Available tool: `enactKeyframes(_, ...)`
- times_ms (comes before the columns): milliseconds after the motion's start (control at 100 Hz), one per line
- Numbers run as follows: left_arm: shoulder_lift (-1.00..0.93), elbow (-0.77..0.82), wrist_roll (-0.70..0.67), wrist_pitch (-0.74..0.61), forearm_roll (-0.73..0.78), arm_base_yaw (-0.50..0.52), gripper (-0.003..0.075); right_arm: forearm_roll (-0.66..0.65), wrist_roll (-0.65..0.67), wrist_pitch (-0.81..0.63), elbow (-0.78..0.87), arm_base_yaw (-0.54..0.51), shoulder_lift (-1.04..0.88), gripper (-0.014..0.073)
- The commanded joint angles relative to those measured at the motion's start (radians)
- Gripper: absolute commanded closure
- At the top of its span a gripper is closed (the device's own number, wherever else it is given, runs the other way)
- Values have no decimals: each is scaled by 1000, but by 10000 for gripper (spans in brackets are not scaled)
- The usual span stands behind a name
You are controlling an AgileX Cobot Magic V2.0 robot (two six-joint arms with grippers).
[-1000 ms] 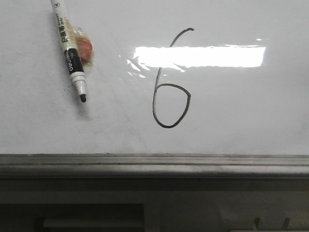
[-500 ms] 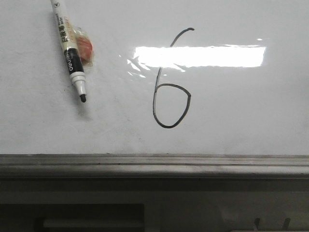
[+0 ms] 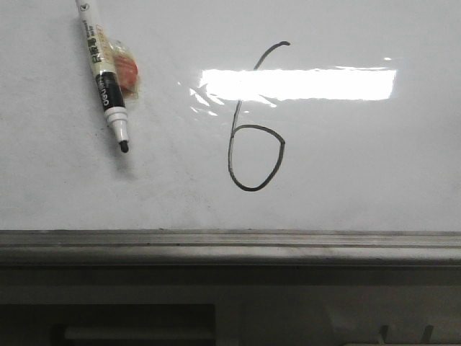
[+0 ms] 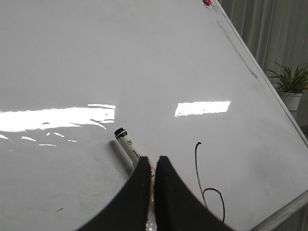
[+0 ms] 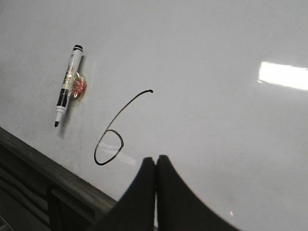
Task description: Write number 6 on whiteboard
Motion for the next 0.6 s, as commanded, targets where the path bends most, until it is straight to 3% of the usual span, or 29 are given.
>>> enactKeyframes(0, 10, -26, 1, -21, -6, 0, 740, 27, -9, -68, -22, -3, -14, 659)
enactKeyframes(290, 10, -26, 1, -21, -6, 0, 740, 27, -9, -68, -22, -3, -14, 659)
enactKeyframes(380, 12, -25, -26, -24, 116, 2, 740, 27, -9, -68, -22, -3, -14, 659)
enactKeyframes(430, 17, -21, -122, -26, 237, 20, 740, 27, -9, -68, -22, -3, -14, 659)
enactKeyframes(590, 55, 19, -608, -58, 690, 156, 740, 27, -9, -68, -22, -3, -14, 659)
